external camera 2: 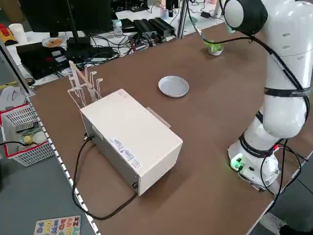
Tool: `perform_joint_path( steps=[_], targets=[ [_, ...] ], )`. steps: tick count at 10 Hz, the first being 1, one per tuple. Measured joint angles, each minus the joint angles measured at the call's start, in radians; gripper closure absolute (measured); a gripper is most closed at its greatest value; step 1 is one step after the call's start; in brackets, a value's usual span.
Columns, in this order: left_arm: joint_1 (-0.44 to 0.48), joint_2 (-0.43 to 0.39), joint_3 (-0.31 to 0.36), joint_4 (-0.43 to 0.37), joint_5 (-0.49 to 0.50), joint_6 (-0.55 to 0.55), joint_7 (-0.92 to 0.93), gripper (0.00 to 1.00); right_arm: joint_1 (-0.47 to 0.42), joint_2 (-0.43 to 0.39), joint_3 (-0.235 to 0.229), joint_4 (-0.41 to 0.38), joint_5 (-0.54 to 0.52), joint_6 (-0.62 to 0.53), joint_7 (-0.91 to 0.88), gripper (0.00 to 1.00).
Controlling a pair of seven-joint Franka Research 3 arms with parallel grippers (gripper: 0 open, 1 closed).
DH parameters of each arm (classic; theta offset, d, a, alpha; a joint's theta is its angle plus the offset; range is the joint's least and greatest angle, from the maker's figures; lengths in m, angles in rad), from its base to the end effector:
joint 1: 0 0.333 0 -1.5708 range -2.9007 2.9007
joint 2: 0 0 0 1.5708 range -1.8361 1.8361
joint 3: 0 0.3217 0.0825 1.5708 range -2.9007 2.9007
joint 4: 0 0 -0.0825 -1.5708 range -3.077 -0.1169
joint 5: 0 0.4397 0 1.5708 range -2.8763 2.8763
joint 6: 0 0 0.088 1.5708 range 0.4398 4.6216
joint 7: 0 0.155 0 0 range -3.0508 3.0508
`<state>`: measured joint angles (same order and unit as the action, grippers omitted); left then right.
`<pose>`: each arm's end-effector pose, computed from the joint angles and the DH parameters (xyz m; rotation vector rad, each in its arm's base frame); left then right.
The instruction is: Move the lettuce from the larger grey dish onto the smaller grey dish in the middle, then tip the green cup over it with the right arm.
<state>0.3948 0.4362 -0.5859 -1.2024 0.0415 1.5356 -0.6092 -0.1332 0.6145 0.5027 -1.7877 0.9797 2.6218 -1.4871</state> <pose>0.7153 -0.0535 0.5197 2.8928 0.6754 -0.1583 0.6979 0.2490 0.1974 -2.1772 -1.0542 -0.7650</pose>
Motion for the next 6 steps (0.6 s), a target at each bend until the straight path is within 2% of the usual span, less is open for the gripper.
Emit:
perform_joint_path(
  steps=[1, 3, 4, 5, 6],
  targets=[
    [0.040, -0.019, -0.001, -0.004, -0.004, -0.046, 0.113, 0.00, 0.056, -0.012, -0.040, 0.000, 0.000, 0.005, 0.045, 0.31],
    [0.026, -0.036, 0.041, -0.010, -0.003, -0.088, 0.289, 0.00, 0.190, -0.036, -0.180, 0.001, 0.000, 0.004, 0.135, 0.31],
    [-0.022, -0.051, 0.113, -0.010, -0.003, -0.090, 0.391, 0.00, 0.251, -0.041, -0.240, 0.001, 0.000, 0.002, 0.164, 0.31],
    [-0.097, -0.080, 0.222, -0.009, -0.003, -0.090, 0.480, 0.00, 0.302, -0.042, -0.284, 0.001, 0.000, 0.002, 0.185, 0.31],
    [-0.176, -0.116, 0.335, -0.009, -0.004, -0.090, 0.552, 0.00, 0.339, -0.042, -0.308, 0.001, 0.000, 0.002, 0.209, 0.31]
  ],
)
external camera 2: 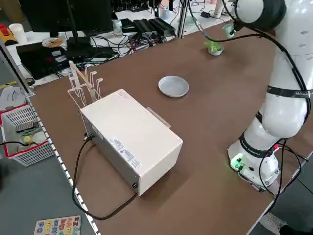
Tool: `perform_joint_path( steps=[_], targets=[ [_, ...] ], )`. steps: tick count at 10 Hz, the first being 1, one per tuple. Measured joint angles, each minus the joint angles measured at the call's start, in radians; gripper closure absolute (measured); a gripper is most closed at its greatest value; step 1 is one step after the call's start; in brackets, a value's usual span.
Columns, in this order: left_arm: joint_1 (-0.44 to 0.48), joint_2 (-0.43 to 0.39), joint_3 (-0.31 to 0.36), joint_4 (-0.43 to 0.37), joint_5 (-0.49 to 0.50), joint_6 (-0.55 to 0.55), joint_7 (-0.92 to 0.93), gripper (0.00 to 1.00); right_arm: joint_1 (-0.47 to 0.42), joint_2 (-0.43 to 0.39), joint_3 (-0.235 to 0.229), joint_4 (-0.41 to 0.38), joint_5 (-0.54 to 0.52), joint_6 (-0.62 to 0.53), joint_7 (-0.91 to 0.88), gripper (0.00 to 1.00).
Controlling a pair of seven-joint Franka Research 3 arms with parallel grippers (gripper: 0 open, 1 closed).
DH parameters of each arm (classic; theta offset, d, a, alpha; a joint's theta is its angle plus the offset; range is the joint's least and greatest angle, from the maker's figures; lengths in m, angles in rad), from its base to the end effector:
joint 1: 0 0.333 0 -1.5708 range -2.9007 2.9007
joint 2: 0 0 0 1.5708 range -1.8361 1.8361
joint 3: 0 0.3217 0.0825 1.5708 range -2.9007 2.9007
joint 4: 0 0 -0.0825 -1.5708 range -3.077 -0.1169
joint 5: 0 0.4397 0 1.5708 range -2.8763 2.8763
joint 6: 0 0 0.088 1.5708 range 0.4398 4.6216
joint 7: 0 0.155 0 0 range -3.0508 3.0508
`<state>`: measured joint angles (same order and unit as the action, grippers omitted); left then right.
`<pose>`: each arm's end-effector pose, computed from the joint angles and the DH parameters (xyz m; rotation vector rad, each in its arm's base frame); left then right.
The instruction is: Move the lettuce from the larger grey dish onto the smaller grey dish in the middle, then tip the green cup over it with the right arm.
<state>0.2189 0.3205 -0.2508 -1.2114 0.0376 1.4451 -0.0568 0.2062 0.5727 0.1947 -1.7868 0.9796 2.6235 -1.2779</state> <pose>0.6883 0.0101 0.5552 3.1009 0.0580 -0.1225 0.6830 0.2822 0.1855 -2.3388 -1.0114 -0.6397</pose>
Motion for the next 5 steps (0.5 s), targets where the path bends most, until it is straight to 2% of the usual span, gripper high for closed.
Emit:
perform_joint_path(
  steps=[1, 3, 5],
  targets=[
    [-0.046, -0.034, 0.065, 0.000, 0.000, -0.004, 0.038, 0.00, 0.026, 0.000, -0.008, 0.000, 0.000, 0.000, 0.017, 0.31],
    [-0.062, -0.083, 0.089, -0.001, 0.000, -0.019, 0.045, 0.00, 0.075, 0.000, -0.035, 0.000, 0.000, 0.000, 0.064, 0.31],
    [-0.063, -0.091, 0.102, -0.005, 0.000, -0.065, 0.045, 0.00, 0.111, 0.000, -0.064, 0.000, 0.000, 0.000, 0.137, 0.31]
  ],
)
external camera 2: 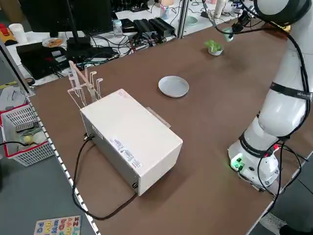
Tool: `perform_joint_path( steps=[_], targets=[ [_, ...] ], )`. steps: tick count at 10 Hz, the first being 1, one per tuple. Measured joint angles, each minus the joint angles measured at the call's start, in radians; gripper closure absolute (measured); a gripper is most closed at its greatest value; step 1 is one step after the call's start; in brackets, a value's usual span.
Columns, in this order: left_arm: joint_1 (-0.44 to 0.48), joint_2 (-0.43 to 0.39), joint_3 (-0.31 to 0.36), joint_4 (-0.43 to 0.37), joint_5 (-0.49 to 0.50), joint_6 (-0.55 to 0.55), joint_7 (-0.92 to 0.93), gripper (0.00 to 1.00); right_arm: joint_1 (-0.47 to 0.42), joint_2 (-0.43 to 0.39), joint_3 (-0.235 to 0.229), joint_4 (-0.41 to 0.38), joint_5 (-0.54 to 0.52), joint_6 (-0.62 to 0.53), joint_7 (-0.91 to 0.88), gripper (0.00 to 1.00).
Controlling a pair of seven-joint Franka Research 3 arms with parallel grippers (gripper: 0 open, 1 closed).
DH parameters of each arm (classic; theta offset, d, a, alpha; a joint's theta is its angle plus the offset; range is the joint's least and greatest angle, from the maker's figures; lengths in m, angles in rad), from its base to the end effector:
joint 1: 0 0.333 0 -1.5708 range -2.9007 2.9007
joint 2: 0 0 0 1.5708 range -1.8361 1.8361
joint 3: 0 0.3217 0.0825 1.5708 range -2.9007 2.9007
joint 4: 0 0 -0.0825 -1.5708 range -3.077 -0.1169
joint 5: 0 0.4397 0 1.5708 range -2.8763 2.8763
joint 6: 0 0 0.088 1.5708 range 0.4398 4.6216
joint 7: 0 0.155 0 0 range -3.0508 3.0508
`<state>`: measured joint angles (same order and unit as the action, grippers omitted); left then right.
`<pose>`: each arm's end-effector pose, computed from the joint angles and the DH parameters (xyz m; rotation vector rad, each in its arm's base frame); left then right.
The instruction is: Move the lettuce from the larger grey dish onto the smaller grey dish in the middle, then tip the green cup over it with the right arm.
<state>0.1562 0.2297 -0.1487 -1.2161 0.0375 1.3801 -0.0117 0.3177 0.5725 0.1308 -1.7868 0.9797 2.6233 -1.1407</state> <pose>0.6563 0.0230 0.6051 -3.1364 -0.0438 0.0994 0.6671 0.3163 0.1817 -2.3794 -0.9282 -0.5644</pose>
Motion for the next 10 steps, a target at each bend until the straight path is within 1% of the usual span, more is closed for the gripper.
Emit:
perform_joint_path(
  steps=[2, 5, 8, 10],
  targets=[
    [0.012, 0.000, 0.016, -0.009, -0.001, -0.017, 0.007, 0.00, 0.011, 0.000, -0.008, 0.000, 0.000, -0.007, 0.082, 0.31],
    [0.015, 0.000, 0.020, -0.014, -0.001, -0.029, 0.008, 0.00, 0.043, 0.000, -0.057, 0.004, 0.000, -0.060, 0.194, 0.31],
    [0.014, 0.000, 0.019, -0.016, -0.001, -0.044, 0.008, 0.00, 0.063, 0.000, -0.074, 0.016, 0.000, -0.103, 0.288, 0.31],
    [0.013, 0.000, 0.018, -0.015, -0.001, -0.042, 0.008, 0.00, 0.097, 0.001, -0.110, 0.031, 0.000, -0.133, 0.320, 0.31]
  ],
)
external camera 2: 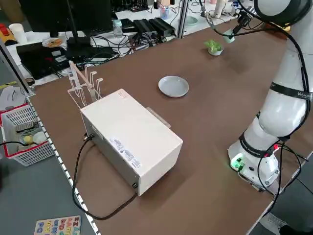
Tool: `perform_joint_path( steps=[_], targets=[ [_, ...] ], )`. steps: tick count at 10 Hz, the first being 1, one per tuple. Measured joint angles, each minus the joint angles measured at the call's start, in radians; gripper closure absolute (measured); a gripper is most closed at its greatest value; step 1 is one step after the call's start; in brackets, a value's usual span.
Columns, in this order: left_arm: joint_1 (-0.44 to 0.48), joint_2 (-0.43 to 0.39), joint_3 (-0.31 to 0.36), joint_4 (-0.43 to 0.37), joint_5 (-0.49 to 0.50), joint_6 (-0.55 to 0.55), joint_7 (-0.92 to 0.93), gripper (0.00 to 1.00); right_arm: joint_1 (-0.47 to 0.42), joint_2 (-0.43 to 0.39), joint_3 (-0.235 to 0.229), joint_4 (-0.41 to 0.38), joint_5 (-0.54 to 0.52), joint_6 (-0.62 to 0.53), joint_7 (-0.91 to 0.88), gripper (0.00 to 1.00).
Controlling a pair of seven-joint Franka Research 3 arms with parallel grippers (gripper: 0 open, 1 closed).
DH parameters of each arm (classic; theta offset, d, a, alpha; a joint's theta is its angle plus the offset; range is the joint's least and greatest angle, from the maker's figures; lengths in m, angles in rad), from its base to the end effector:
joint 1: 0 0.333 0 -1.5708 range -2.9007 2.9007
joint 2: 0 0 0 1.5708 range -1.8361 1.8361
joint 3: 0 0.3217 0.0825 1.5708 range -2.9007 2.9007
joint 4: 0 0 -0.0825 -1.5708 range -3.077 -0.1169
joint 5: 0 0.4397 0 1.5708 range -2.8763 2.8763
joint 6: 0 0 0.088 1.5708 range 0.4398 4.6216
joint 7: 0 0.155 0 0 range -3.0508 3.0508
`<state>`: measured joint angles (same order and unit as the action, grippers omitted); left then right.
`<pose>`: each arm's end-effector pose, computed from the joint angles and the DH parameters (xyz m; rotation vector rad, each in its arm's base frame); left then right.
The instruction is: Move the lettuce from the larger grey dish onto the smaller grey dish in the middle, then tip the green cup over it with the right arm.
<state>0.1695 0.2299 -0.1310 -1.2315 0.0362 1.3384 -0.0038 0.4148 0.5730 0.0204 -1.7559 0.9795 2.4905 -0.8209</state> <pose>0.6484 0.0412 0.5939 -3.1312 -0.0785 0.1901 0.6620 0.3288 0.1854 -2.4331 -0.6128 -0.3444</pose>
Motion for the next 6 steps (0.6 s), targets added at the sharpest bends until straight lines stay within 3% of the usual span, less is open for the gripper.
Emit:
perform_joint_path(
  steps=[6],
  targets=[
    [-0.013, -0.016, -0.027, 0.006, -0.001, 0.103, -0.005, 0.00, 0.027, 0.050, -0.014, 0.060, -0.003, -0.043, 0.130, 0.31]
  ],
)
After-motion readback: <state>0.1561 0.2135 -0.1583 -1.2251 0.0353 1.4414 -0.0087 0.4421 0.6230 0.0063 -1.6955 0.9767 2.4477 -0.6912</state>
